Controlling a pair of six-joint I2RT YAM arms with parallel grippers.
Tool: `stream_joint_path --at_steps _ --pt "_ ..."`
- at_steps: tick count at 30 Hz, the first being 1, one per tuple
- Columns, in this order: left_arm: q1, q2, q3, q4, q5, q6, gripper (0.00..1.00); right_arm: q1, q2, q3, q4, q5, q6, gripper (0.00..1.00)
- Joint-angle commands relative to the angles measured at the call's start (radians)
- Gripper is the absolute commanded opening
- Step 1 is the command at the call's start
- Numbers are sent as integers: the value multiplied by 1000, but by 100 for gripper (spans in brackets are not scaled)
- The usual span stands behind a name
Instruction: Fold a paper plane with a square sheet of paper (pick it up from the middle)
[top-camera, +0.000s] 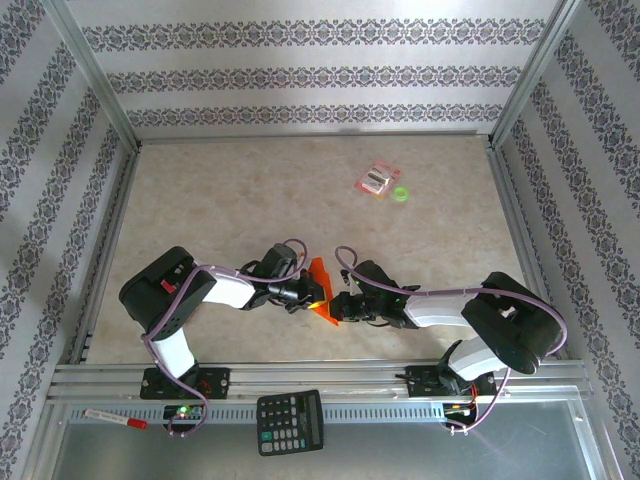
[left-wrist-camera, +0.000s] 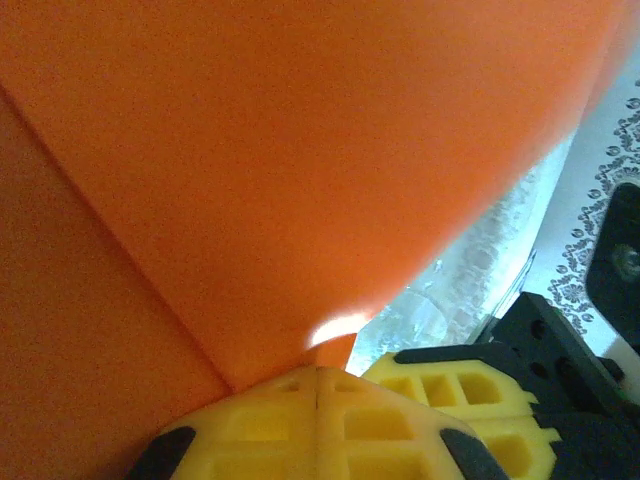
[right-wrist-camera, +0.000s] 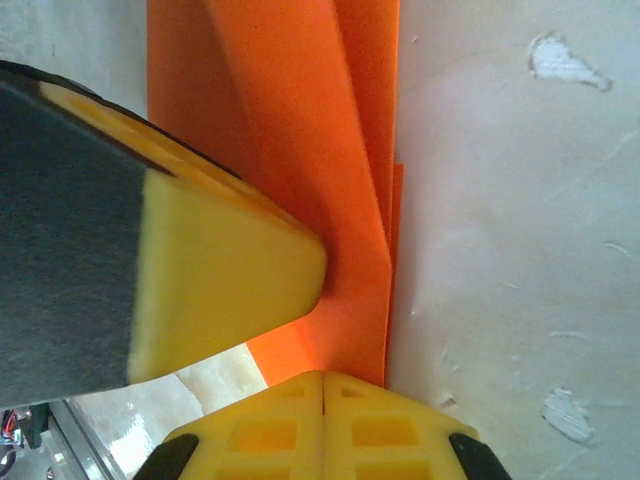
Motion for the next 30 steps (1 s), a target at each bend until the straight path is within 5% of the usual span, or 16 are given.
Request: stream_joint_path --at_steps 1,30 --pt "-8 21 24 -22 -38 26 6 4 22 -46 -166 58 13 0" --pt "137 26 206 -435 -131 326 6 6 62 -51 -278 28 52 0"
